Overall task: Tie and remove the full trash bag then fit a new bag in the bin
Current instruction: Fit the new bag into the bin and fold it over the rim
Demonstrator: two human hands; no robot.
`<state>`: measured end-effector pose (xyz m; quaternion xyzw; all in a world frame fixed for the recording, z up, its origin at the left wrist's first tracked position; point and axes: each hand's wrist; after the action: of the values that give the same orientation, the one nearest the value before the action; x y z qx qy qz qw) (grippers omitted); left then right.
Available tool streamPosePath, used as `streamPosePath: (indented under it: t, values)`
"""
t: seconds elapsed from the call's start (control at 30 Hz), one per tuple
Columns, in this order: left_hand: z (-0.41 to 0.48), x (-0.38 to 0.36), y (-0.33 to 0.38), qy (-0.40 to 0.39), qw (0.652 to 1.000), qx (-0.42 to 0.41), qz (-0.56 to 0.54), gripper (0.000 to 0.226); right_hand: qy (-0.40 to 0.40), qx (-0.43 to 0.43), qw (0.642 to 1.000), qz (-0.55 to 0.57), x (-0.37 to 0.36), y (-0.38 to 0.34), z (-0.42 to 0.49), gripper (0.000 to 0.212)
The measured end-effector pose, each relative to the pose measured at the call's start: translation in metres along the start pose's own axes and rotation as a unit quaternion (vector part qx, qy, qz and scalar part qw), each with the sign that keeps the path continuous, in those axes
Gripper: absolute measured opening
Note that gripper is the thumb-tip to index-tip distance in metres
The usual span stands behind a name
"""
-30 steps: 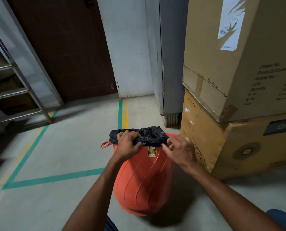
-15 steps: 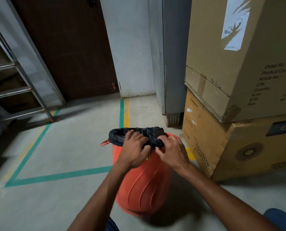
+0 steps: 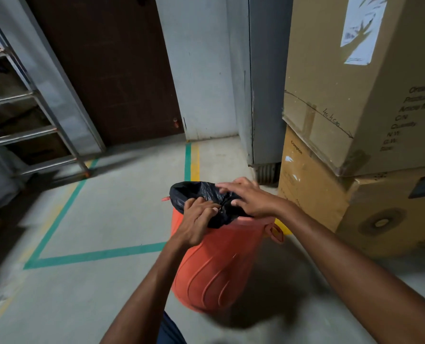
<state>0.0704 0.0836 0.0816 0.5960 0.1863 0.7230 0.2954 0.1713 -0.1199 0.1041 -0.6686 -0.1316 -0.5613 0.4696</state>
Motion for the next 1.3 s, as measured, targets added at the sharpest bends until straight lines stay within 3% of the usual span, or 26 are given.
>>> streamPosePath:
  t: [0.07, 0.13, 0.2, 0.27, 0.37, 0.43, 0.5, 0.63, 0.77, 0.87, 1.03, 1.2, 1.3]
  values:
    - [0.003, 0.000, 0.001, 0.002, 0.999, 0.020, -0.025, 0.051, -0.075, -0.004, 0.997, 0.008, 0.005, -0.005, 0.010, 0.060]
    - [0.004, 0.003, 0.004, -0.002, 0.997, 0.053, -0.053, 0.051, -0.093, 0.015, 0.995, -0.008, 0.011, -0.008, 0.013, 0.038]
    - [0.003, 0.008, 0.001, 0.012, 0.998, 0.058, -0.038, 0.045, -0.030, 0.047, 0.998, -0.037, 0.014, -0.007, 0.010, 0.014]
    - [0.002, 0.014, -0.004, 0.020, 0.998, 0.052, -0.006, 0.045, 0.094, 0.079, 0.991, -0.058, 0.011, -0.008, -0.002, 0.011]
    - [0.009, 0.021, -0.006, 0.022, 0.997, 0.070, -0.023, 0.050, 0.235, 0.161, 0.951, -0.119, -0.002, -0.006, -0.026, 0.013]
    - [0.018, 0.023, -0.007, 0.019, 0.995, 0.093, -0.038, 0.061, 0.257, 0.209, 0.928, -0.172, -0.015, -0.001, -0.042, 0.011]
    - [0.022, 0.022, -0.011, 0.012, 0.997, 0.073, 0.033, 0.061, 0.246, 0.226, 0.916, -0.223, -0.026, 0.005, -0.054, 0.013]
    - [0.021, 0.021, -0.022, 0.041, 0.993, 0.042, 0.106, 0.034, 0.230, 0.186, 0.907, -0.299, -0.055, 0.014, -0.067, 0.011]
    - [0.012, 0.018, -0.025, 0.081, 0.991, 0.018, 0.105, 0.044, 0.301, 0.078, 0.923, -0.226, -0.080, 0.008, -0.071, 0.023]
    - [0.005, 0.015, -0.027, 0.096, 0.988, 0.000, 0.123, 0.046, 0.351, 0.067, 0.908, -0.218, -0.080, 0.003, -0.067, 0.018]
    - [-0.006, 0.020, -0.032, 0.075, 0.990, -0.037, 0.113, 0.030, 0.268, 0.100, 0.922, -0.261, -0.061, 0.006, -0.064, 0.039]
    - [-0.013, 0.026, -0.030, 0.054, 0.985, -0.054, 0.153, 0.035, 0.220, 0.116, 0.915, -0.319, -0.059, 0.002, -0.065, 0.012]
    - [-0.013, 0.021, -0.017, 0.033, 0.966, -0.110, 0.233, 0.044, 0.243, 0.103, 0.900, -0.347, -0.057, -0.009, -0.059, 0.015]
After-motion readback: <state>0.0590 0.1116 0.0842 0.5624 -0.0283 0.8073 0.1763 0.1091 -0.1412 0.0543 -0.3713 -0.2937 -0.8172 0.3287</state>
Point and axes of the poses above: each hand's wrist, its own z-axis towards the middle knuckle, its own x-axis out of the back of the hand, y = z × x, and after that the axes turned 5 degrees about x, right-handed
